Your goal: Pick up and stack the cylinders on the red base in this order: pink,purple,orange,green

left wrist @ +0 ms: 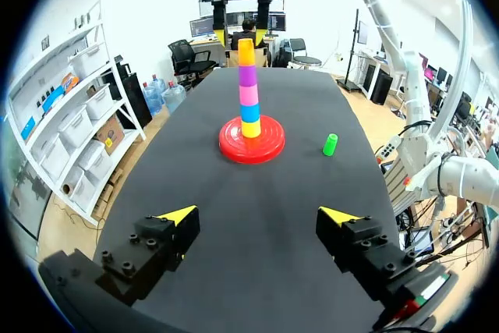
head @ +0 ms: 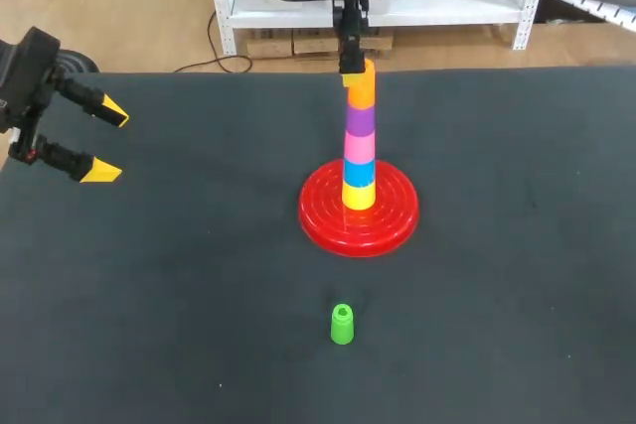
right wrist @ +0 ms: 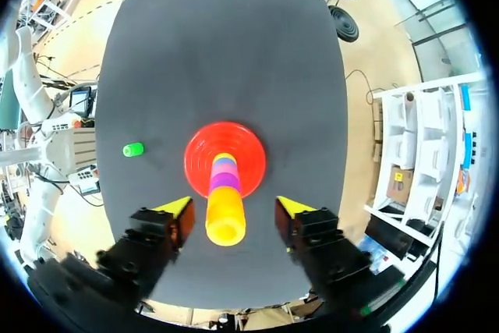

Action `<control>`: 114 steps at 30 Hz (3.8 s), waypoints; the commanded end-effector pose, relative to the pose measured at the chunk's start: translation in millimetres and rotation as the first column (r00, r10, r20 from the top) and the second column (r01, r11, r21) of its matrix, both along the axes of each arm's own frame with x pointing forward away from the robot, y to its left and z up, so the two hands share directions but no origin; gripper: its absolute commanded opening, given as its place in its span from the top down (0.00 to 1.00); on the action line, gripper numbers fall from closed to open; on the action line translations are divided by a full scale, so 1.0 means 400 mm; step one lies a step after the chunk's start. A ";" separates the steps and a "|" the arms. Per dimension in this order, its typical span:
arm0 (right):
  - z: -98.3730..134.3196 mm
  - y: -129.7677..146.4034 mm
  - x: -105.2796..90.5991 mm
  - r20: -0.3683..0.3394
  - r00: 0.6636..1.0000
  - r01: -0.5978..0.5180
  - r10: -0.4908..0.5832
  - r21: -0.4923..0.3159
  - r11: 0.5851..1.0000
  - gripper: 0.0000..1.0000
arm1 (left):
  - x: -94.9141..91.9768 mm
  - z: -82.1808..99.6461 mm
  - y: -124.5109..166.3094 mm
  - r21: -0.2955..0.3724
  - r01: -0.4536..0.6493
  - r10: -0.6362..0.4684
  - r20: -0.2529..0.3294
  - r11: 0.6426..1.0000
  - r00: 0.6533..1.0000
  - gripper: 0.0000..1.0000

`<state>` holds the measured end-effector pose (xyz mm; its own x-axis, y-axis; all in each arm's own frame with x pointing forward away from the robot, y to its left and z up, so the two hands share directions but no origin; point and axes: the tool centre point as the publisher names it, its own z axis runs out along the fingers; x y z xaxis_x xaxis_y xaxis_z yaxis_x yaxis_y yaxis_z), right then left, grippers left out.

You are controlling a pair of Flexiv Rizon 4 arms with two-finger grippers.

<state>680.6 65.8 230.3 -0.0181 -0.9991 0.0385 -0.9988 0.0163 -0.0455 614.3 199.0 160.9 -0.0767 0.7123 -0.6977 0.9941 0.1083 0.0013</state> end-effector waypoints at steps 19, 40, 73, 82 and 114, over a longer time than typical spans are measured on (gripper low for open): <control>0.006 0.164 -0.295 0.107 0.976 -0.202 0.192 0.098 0.974 0.00 | -0.003 -0.002 0.001 -0.002 -0.001 0.001 0.004 1.000 1.000 0.00; -0.185 0.109 -0.480 0.039 0.989 -0.148 0.142 0.246 0.958 0.00 | -0.003 -0.002 0.001 -0.002 -0.001 0.001 0.004 1.000 1.000 0.00; -0.482 0.055 -0.538 -0.163 0.982 -0.073 0.093 0.124 0.990 0.00 | -0.003 -0.002 0.001 -0.002 -0.001 0.001 0.004 1.000 1.000 0.00; -0.515 0.056 -0.548 -0.144 0.983 -0.091 0.110 0.130 0.987 0.00 | -0.003 -0.002 0.001 -0.002 -0.001 0.001 0.004 1.000 1.000 0.00; -0.547 0.032 -0.531 -0.090 0.992 -0.079 0.091 0.126 0.989 0.00 | -0.003 -0.002 0.001 -0.002 -0.001 0.001 0.004 1.000 1.000 0.00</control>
<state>469.8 80.8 11.7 0.0664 -0.9944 -0.0816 -0.9961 -0.0709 0.0529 614.3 199.0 160.9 -0.0767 0.7124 -0.6976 0.9941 0.1083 0.0013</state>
